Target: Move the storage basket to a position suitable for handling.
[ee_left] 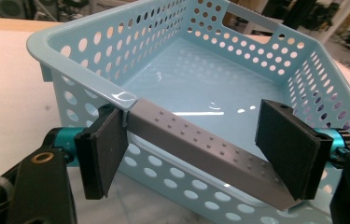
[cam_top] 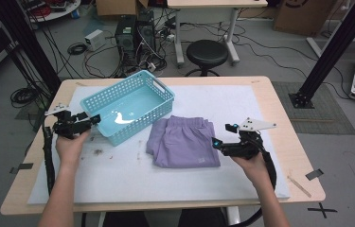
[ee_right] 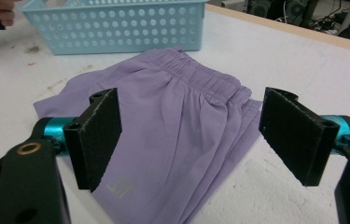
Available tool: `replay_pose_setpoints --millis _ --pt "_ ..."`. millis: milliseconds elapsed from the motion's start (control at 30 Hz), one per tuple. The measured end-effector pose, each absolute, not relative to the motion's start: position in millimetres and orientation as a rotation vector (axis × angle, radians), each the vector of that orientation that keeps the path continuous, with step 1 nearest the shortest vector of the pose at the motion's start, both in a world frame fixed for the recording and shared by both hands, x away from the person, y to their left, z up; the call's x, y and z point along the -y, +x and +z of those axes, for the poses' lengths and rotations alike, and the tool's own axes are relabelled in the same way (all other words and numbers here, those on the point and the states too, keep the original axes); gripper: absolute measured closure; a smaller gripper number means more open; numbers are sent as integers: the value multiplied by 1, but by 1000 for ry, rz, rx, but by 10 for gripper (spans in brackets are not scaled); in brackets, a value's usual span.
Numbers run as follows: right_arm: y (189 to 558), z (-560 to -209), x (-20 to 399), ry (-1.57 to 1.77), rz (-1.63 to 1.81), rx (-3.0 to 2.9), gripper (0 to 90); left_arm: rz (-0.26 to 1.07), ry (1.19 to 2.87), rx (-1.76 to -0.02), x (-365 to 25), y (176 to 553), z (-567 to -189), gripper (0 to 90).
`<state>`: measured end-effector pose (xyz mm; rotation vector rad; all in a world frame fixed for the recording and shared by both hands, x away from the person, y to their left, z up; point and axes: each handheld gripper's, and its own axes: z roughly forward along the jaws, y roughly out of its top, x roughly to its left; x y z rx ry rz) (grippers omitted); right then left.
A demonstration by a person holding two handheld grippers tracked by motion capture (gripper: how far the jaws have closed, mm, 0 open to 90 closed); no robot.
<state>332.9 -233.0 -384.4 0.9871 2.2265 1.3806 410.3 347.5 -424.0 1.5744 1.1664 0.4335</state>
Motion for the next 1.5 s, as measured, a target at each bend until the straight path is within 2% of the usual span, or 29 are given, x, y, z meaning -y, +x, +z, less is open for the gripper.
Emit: replay_pose_setpoints --millis 267,400,500,800,900,1033,1133,1267,1333,1500 --pt "334 -387 233 983 1365 -2246 219 401 1692 -1106 -333 451 -416 269" --pt "332 -388 234 980 1361 -2251 219 413 1634 -1053 -322 463 -423 272" --pt "331 -389 235 981 1359 -2251 219 395 1603 -1050 -320 467 -428 273" --pt "331 -391 236 989 1343 -2254 219 435 1706 -1095 -301 485 -418 266" --pt "329 -390 237 989 1347 -2243 219 518 1672 -1115 -309 474 -415 226" --pt "329 -390 238 985 1349 -2241 218 533 1639 -1136 -324 460 -409 215" --pt "328 -389 237 982 1346 -2242 219 539 1685 -1119 -329 443 -404 218" --pt "329 -391 237 984 1339 -2237 218 515 1750 -1118 -324 430 -398 213" --pt "327 -393 237 990 1330 -2233 219 604 1724 -1054 -319 408 -398 240" --pt "325 -394 234 991 1318 -2226 219 602 1682 -1026 -315 387 -402 237"
